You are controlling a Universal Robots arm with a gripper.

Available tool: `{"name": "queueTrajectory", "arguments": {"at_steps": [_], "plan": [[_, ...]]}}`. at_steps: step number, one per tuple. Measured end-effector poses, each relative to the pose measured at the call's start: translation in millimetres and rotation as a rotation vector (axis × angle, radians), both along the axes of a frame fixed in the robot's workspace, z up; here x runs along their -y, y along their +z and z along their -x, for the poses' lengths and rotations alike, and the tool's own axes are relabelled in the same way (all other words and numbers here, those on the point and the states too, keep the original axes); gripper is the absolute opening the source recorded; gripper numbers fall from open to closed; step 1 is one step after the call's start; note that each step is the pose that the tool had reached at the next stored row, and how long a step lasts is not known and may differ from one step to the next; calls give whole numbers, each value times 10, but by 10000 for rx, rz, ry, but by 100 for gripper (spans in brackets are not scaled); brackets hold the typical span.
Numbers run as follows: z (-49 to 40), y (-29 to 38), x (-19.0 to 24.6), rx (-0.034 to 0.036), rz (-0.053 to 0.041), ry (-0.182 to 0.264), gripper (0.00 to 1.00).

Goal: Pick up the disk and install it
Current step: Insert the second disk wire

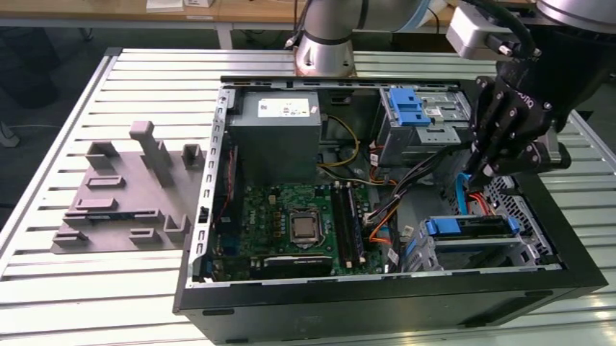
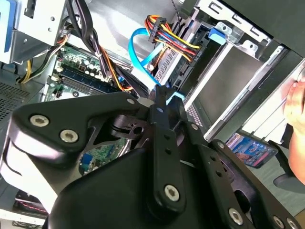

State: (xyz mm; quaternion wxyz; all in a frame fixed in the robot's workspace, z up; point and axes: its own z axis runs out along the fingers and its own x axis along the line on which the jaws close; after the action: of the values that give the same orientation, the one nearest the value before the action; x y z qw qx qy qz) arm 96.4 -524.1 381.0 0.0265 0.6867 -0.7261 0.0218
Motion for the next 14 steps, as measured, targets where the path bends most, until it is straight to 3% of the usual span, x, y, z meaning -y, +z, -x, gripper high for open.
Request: {"name": "queueTrajectory", "arguments": {"at_steps": [14], "plan": [[1,-99,-3,50,297,-1,24]]}}
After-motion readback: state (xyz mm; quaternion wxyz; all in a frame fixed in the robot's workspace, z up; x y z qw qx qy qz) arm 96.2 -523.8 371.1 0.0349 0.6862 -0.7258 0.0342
